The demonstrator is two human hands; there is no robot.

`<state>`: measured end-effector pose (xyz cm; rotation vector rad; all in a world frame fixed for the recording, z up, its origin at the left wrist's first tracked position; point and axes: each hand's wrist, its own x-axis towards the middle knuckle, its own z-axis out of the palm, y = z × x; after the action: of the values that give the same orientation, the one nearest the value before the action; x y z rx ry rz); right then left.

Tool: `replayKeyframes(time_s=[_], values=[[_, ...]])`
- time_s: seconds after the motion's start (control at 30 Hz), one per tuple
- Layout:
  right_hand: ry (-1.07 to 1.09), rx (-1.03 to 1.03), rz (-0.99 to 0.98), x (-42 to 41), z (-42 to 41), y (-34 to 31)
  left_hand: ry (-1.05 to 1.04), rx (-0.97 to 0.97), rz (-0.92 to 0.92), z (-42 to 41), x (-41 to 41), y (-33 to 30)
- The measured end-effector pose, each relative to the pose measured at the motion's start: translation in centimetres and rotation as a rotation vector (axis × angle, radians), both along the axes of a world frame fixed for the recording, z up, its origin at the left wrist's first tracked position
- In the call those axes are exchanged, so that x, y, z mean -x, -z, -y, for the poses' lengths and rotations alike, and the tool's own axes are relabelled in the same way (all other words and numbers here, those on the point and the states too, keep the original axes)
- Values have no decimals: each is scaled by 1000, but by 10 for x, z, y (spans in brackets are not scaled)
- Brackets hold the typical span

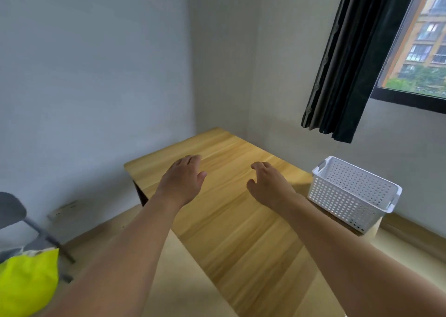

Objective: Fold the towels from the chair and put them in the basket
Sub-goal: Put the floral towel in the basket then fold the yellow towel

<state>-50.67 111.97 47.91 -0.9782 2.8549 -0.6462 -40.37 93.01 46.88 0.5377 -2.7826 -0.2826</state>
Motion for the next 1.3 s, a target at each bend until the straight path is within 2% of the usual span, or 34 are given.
replayKeyframes(time_s=[0.2, 0.3, 0.43, 0.63, 0.83, 0.93, 1.13, 1.3], values=[[-17, -13, -12, -114, 121, -6, 2, 5, -3, 106, -97, -10], [-1, -25, -35, -144, 157, -17, 22, 4, 14, 141, -133, -17], [-24, -21, -47, -173, 213, -29, -59, 2, -12, 209, -180, -25], [-93, -15, -11, -239, 313, -20, -105, -7, -19, 301, -251, -18], [-84, 28, 9, -319, 440, -8, -108, -53, -24, 435, -324, 1], [-67, -12, 57, -359, 498, 0, -103, -80, 5, 497, -358, 12], [-43, -18, 48, -391, 576, -3, -81, -68, -3, 584, -398, 3], [-78, -1, 116, -414, 641, 21, -119, -111, 22, 642, -436, 21]])
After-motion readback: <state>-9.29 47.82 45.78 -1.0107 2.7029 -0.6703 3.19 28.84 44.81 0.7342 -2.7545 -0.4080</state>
